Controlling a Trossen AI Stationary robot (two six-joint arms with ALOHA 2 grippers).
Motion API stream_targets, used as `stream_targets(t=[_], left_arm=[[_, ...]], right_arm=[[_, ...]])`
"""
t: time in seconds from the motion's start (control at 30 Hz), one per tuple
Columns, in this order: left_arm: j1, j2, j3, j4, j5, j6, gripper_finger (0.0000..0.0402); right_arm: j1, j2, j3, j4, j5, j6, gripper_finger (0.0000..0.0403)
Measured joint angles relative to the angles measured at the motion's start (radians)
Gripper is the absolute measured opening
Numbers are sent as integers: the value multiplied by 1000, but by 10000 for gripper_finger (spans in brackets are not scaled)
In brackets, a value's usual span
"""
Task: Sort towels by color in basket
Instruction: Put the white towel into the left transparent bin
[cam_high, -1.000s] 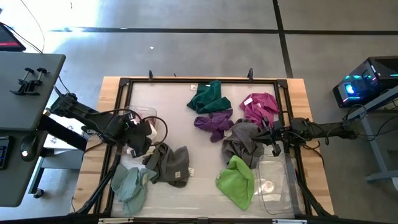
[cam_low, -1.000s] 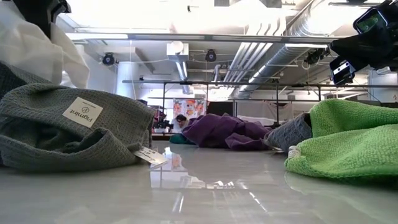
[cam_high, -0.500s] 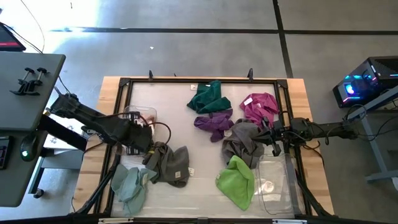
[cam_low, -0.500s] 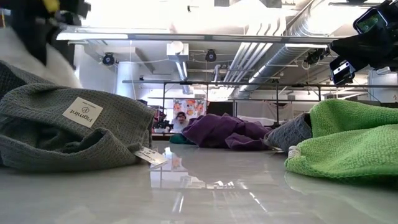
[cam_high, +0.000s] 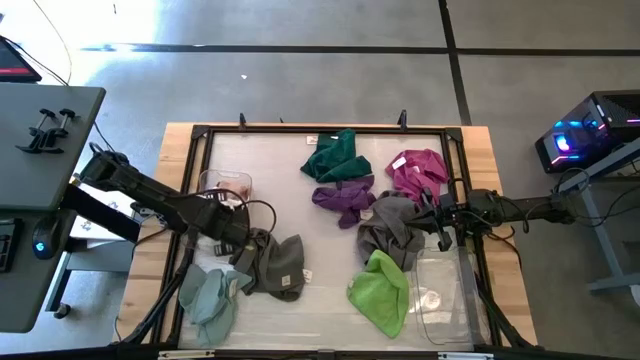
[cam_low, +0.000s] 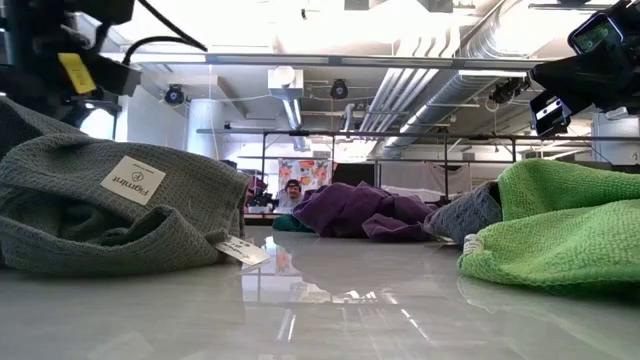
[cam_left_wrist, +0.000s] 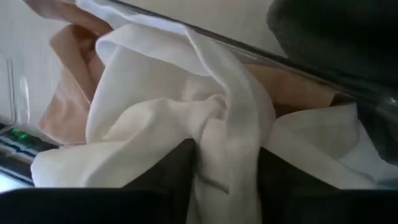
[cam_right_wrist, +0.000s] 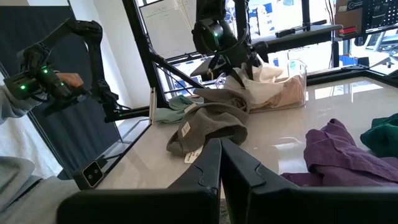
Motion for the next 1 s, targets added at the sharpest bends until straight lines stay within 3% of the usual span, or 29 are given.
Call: stream_targets(t=[0.17,0.33,0.43,0.53,0.7,0.9,1.0], left_arm=[[41,0,79,-51,1,34,180],[50,0,253,-111,2,83,196],[50,0,370,-223,6,-19,190],[50,-4,427,-331,32,-233,176],[73,-32,350,-276,106,-323,141],[158,-31,123,-288,114,-383,82],[212,-31,17,-218,108,-402,53]], right_arm=[[0,0,0,0,0,0,1],[0,0,0,0,0,0,1],[0,0,0,0,0,0,1],[0,0,0,0,0,0,1],[0,0,0,0,0,0,1],[0,0,0,0,0,0,1],[0,0,0,0,0,0,1]])
